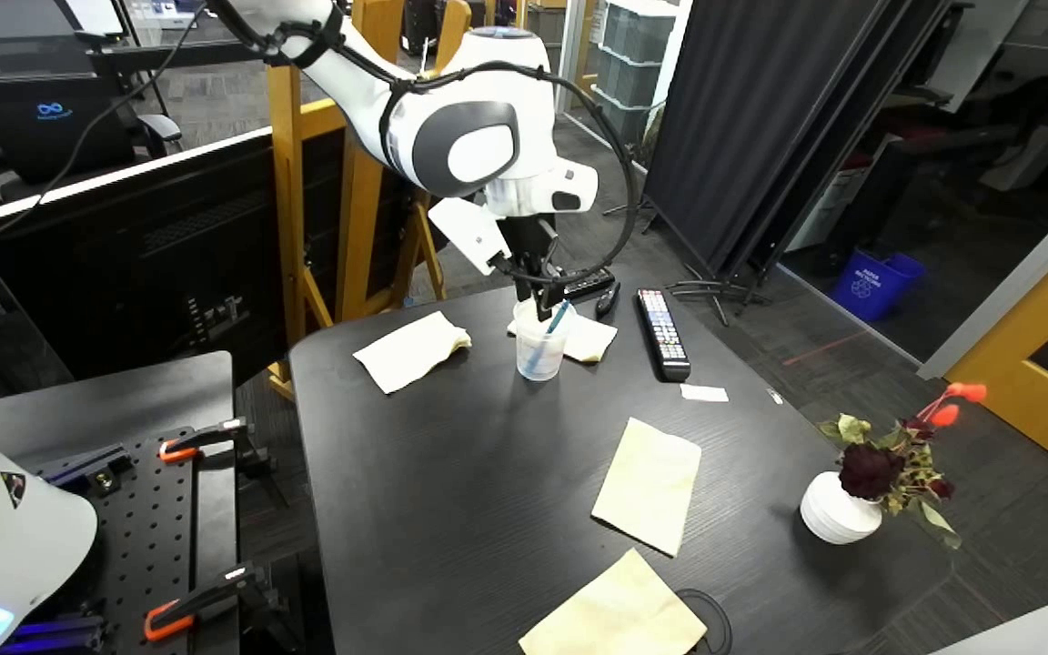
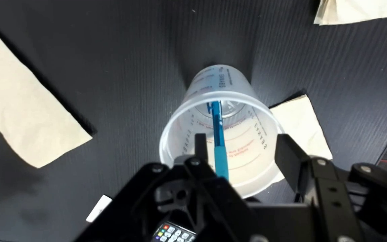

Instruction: Remove the pen from the mug cup and place it on the table

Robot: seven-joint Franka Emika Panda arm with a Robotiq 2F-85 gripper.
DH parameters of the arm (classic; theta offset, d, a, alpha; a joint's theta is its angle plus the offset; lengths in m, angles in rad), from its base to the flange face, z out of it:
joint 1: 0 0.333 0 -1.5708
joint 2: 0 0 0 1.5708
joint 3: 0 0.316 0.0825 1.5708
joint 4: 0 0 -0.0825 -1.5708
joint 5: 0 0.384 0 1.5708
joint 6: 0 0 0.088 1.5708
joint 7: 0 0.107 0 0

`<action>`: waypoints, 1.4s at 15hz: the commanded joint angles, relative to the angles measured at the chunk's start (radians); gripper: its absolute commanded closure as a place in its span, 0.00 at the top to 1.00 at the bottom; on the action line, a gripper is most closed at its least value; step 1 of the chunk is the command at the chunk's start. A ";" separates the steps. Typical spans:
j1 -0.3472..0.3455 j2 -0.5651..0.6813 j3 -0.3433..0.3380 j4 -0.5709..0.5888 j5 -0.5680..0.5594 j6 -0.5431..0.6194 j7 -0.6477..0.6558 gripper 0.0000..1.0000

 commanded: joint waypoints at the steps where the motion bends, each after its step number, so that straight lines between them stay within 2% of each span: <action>1: -0.001 0.018 -0.006 0.039 0.009 -0.030 0.025 0.56; 8: -0.022 0.017 0.001 0.074 0.065 -0.044 0.011 0.56; 16: -0.023 0.057 -0.006 0.121 0.063 -0.077 0.014 0.50; 21: -0.023 0.082 -0.008 0.124 0.061 -0.077 0.017 0.50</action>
